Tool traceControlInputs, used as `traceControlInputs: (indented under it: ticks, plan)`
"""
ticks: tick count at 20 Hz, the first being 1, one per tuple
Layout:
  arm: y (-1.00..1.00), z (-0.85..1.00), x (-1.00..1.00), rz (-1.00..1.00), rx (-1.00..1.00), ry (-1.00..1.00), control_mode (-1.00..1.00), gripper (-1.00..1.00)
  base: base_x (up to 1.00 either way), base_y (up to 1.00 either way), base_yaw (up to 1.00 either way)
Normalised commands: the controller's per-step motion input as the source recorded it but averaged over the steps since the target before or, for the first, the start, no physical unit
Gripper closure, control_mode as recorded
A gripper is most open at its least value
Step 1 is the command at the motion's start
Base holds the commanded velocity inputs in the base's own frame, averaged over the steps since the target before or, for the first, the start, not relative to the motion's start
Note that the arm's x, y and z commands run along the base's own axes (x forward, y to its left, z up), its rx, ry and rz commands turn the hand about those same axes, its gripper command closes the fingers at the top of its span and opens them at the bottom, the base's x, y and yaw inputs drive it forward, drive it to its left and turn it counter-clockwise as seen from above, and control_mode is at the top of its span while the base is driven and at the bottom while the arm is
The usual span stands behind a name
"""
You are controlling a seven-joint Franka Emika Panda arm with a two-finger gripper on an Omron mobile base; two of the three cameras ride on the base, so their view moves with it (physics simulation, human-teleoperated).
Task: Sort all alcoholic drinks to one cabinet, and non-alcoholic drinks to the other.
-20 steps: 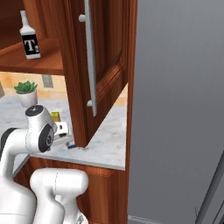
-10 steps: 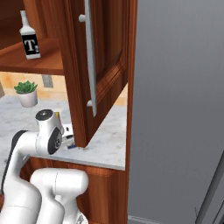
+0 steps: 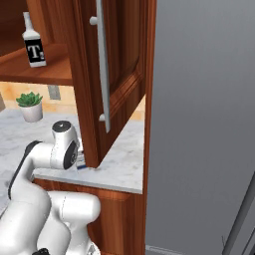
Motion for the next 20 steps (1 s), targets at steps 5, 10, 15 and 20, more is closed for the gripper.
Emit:
traceControlInputs:
  ticks: [5,10,15,20]
  plan:
    - [0.00,-0.53,0.19,0.00,0.01,0.00,-1.00,-1.00,0.00,0.00,0.00]
    - [0.00,-0.56,0.14,0.00,0.00,0.00,-1.00,-1.00,0.00,0.00,0.00]
    - [0.00,-0.42,0.24,0.00,0.01,-0.03,-1.00,-1.00,0.00,0.00,0.00]
    - [0.00,-0.30,0.21,0.00,0.04,-0.07,-1.00,-1.00,0.00,0.00,0.00]
